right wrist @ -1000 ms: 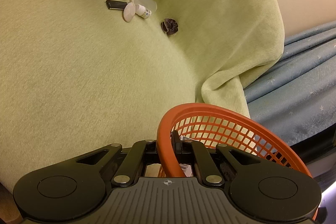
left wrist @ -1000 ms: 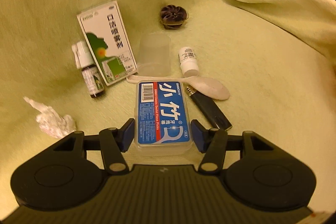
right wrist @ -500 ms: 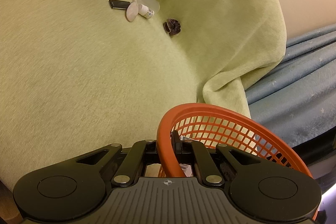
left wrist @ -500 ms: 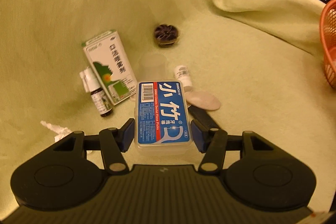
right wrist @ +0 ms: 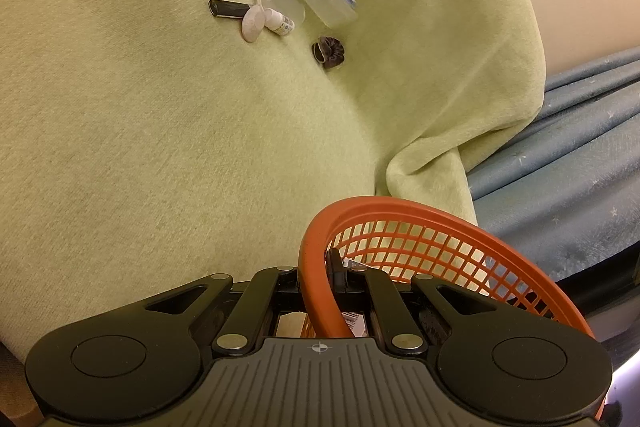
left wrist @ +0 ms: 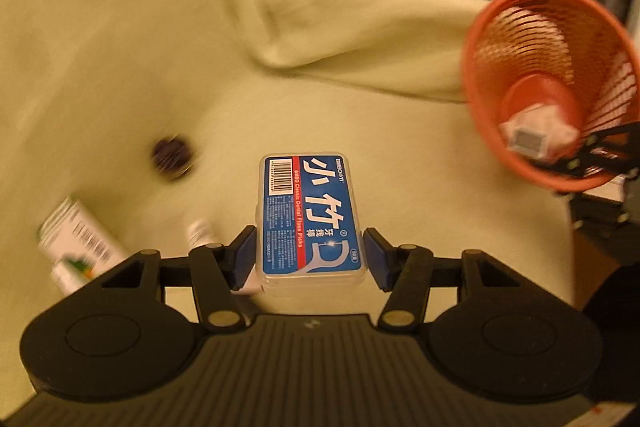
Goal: Organize objects
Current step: 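Carry the floss box with the left tool into the wastebasket and release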
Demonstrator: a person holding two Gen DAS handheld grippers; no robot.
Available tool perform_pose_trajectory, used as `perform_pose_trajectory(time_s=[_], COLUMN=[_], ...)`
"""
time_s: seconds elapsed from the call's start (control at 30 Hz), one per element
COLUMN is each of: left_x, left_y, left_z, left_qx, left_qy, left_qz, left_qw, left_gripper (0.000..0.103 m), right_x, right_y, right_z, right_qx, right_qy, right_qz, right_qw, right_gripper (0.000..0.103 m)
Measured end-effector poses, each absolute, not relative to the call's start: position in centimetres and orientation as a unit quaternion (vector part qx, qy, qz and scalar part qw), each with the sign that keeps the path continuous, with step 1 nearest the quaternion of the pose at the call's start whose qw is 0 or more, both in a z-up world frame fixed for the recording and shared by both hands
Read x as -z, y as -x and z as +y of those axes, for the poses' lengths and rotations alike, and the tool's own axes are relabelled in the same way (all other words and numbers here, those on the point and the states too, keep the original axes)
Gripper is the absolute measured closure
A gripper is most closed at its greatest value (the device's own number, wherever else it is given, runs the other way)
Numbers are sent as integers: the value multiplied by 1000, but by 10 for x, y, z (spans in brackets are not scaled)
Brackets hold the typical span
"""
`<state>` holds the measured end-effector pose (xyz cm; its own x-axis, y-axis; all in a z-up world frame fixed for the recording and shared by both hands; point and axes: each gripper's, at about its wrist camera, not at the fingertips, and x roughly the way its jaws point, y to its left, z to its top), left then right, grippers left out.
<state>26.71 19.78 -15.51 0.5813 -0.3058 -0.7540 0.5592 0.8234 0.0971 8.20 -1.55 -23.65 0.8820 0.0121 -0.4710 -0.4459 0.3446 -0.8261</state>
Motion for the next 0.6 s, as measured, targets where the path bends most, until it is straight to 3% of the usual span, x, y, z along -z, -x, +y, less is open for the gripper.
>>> perform_pose_trajectory(time_s=[0.6], left_x=[113], left_y=[-270], left_z=[99], left_qx=[360], left_qy=[-171], left_qz=[342], left_qw=[851], left_gripper=[51], right_x=[235], right_y=[-82], right_z=[-15], right_qx=[-143], right_qy=[550], right_qz=[195], right_qw=[800], right_gripper=[102])
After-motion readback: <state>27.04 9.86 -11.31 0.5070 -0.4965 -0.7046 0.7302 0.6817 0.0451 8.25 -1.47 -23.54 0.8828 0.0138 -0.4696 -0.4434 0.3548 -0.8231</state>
